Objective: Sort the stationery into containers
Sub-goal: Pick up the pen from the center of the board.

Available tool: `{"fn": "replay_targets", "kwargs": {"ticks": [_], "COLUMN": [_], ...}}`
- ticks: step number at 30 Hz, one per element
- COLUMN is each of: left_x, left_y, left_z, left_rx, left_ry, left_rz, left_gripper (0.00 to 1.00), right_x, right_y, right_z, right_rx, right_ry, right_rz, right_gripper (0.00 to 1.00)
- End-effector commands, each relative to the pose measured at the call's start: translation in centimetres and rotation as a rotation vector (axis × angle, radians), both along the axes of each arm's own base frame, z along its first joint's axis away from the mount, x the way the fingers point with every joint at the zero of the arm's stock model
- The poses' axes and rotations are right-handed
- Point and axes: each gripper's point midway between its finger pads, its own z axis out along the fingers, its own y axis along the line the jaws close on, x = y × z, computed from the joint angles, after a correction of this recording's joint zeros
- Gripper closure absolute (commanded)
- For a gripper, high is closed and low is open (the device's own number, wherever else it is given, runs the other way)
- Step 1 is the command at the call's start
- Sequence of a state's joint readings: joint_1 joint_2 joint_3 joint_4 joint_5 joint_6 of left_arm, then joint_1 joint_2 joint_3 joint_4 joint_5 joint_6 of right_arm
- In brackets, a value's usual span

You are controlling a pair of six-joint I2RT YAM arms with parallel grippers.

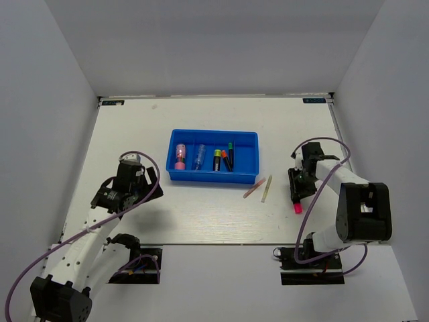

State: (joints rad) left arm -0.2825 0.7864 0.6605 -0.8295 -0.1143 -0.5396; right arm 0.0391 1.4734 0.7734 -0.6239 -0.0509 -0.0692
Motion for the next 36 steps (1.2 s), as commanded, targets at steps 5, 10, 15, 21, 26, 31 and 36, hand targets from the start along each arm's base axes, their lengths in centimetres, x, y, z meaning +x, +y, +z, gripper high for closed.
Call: {"fn": "replay_targets", "kwargs": {"ticks": [5,10,15,21,26,31,36], "left_x": [0.0,0.0,0.0,0.0,-0.1,0.1,0.3], "left_y": [-0.1,-0.1,-0.1,0.0,0.0,-0.2,-0.8], "left_z": [0.0,-0.1,-0.2,-0.3,-0.5,-0.4,-0.2], "left_rx": [-0.019,-0.020,-0.019,-0.017,-0.016,-0.021,-0.047], "left_ry": [-0.013,-0.009,-0.006,-0.002,0.001,0.004,-0.018], "left_rz": [0.003,0.004,0.006,0.006,0.006,0.003,-0.026], "left_gripper": [0.08,0.08,0.08,0.08,0.08,0.08,0.08], "right_x": [1.2,0.8,0.5,0.5,1.8,2.6,3.9], "right_y": [-3.5,-3.6,-2.9,-1.7,-0.2,3.2,7.2], "right_z": [-1.7,-2.2,-2.5,-2.0,0.3,4.5,9.6], "right_rx": [-0.219,-0.219,-0.177,-0.103,-0.026,0.157,0.352], "right_ry": [-0.096,-0.074,-0.044,-0.031,-0.122,-0.216,-0.289], "right_rz": [0.043,0.041,0.045,0.044,0.071,0.168,0.273], "right_gripper": [0.57,0.62,0.77,0.92,0.94,0.94,0.96]}}
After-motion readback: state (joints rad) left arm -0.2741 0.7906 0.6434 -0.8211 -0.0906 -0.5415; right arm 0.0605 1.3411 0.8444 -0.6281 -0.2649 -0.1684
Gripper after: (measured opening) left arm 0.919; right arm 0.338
